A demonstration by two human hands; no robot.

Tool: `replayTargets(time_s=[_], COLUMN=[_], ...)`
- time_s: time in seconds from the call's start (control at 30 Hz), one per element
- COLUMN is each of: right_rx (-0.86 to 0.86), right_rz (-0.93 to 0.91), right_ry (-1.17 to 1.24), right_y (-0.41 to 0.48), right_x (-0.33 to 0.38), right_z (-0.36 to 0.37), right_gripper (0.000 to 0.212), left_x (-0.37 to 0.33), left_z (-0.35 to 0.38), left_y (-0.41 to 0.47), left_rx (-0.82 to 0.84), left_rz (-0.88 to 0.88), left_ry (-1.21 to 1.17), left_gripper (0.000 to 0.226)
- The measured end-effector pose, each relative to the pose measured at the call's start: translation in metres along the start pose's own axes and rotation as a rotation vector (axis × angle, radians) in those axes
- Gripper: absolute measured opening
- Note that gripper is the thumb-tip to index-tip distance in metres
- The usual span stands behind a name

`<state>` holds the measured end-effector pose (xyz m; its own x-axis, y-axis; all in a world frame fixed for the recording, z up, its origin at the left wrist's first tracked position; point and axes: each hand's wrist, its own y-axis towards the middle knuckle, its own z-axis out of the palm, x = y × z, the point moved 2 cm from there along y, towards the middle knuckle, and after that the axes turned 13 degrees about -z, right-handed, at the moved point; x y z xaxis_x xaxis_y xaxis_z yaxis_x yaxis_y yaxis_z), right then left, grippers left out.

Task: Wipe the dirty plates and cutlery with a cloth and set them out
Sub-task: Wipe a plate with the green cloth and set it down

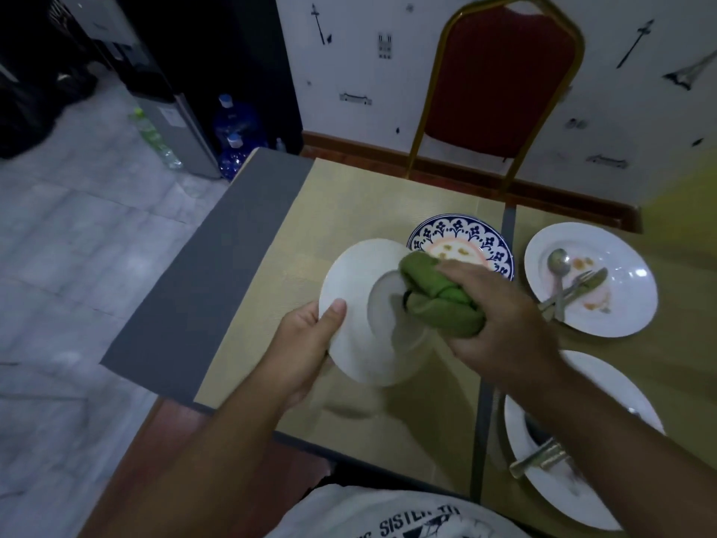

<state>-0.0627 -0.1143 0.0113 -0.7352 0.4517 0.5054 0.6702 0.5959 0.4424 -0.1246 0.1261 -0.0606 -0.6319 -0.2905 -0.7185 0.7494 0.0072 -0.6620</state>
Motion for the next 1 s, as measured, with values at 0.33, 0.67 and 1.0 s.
replayTargets(time_s=[0.33,0.67,1.0], right_rx=[0.371,0.362,0.327], right_rz=[0.016,0.04,0.259], right_ry=[0.011,0.125,0.151], right_y=[0.029,-0.017,-0.014], right_x=[0.006,0.028,-0.002], right_z=[0.044,0.059,0.039], right_gripper=[0.059,0.071,0.066], left_x=[0.022,0.026,0.019], left_z=[0.007,0.01,0.001], left_y=[-0.009,0.006,0.006], left_rx=[0.133,0.168,0.11], left_rz=[-0.141,-0.235,-0.248], left_ry=[-0.238,-0.399,-0.451], left_gripper=[0.042,0.047,0.045])
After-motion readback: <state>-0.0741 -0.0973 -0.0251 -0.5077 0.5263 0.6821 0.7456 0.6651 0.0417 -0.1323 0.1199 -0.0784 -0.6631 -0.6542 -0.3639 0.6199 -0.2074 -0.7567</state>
